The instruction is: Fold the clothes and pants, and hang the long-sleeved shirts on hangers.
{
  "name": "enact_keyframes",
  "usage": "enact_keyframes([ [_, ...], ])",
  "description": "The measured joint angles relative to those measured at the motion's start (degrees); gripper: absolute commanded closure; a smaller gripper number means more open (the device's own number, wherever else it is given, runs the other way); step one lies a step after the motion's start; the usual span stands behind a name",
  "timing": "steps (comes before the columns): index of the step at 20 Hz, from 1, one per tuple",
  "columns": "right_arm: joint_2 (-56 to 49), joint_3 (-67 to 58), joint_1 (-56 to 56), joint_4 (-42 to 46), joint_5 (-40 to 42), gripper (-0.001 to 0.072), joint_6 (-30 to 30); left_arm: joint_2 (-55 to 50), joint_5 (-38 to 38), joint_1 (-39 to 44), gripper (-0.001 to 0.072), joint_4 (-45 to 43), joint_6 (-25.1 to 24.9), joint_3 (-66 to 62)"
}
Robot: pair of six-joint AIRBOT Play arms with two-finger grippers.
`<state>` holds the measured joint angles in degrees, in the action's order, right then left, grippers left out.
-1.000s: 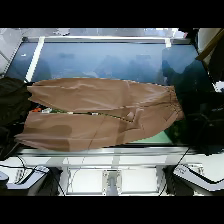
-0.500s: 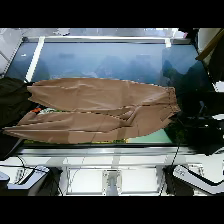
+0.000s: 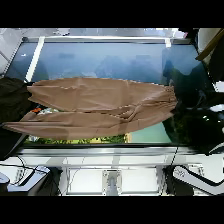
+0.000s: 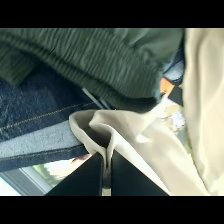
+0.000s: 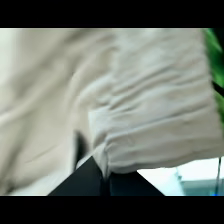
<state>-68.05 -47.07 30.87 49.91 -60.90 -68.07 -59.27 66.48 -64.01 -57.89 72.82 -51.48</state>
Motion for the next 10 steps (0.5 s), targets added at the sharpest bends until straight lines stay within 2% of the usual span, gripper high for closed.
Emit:
enact_keyframes([
  [2, 2.7, -6.2, 1.0, 3.6, -7.9, 0.0683, -1.0, 0.0, 1.1, 0.3, 0.0696, 0.1, 0.0, -2.2],
  [3, 3.9, -8.5, 1.3, 5.2, -11.6, 0.0617, -1.8, 0.0, 1.5, 0.4, 0.0695, 0.1, 0.0, -3.0],
  [4, 5.0, -10.3, 1.4, 6.7, -15.2, 0.0397, -2.6, 0.0, 2.1, 0.5, 0.0695, 0.1, 0.0, -3.7],
  [5, 5.7, -11.5, 1.5, 7.8, -17.9, 0.0224, -3.1, 0.0, 2.5, 0.9, 0.0696, 0.0, 0.0, -4.2],
  [6, 6.0, -12.1, 1.4, 8.7, -20.0, 0.0199, -3.4, 0.0, 2.9, 1.3, 0.0695, 0.0, 0.0, -4.4],
  [10, 6.0, -12.7, 1.3, 12.3, -24.2, 0.0201, -4.3, 0.0, 4.1, 3.9, 0.0695, -0.1, 0.0, -5.1],
])
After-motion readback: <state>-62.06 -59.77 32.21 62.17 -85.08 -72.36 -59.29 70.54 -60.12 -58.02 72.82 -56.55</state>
